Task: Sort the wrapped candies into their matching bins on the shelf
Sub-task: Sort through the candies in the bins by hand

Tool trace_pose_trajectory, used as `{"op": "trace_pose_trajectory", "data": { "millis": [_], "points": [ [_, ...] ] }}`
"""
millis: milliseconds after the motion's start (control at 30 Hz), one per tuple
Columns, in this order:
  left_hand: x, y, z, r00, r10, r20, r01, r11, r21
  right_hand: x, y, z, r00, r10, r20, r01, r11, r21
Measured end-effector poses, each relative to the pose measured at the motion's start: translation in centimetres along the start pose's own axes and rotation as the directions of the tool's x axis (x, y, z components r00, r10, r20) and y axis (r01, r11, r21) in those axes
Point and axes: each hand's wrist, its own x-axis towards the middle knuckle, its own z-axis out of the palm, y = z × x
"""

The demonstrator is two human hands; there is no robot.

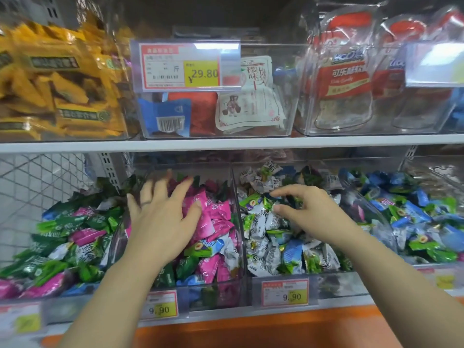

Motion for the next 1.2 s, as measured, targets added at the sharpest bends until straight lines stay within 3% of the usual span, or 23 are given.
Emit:
{"op": "trace_pose_trajectory", "data": {
  "millis": [200,367,533,767,933,1033,1200],
  "points": [
    [0.1,3.2,0.8,0.988,0.151,0.029,-0.148,0.985,-0.088,3.6,0.3,0.9,0.981,-0.056,0.186,0.118,0.932,-0.342],
    [0.8,4.6,2.5,0.967,0.205,0.152,-0.188,0.975,-0.121,4.4,1.3,0.9,0.931,0.167,0.324,-0.020,0.911,-0.412],
    [1.2,5.2,3.0,0.961,0.202,0.186,-0.179,0.975,-0.134,2.3,1.8,0.0,0.913,0.146,0.380,0.072,0.861,-0.504],
    [1.1,5.2,3.0,0.968,0.189,0.167,-0.163,0.975,-0.153,-0.1,3.0,-2.6,0.931,0.035,0.364,0.105,0.927,-0.359],
    [1.3,5.9,3.5,0.977,0.175,0.123,-0.150,0.970,-0.189,-0.1,4.8,-5.4,0.998,-0.040,0.044,0.047,0.982,-0.182],
    [1.3,6.4,3.9,0.976,0.180,0.119,-0.156,0.971,-0.182,1.9,6.7,-5.8,0.997,0.063,-0.045,-0.072,0.964,-0.255],
    [1.3,6.6,4.0,0.978,0.173,0.114,-0.149,0.970,-0.193,4.6,8.2,-4.3,0.989,0.124,0.081,-0.070,0.875,-0.480]
  ]
}}
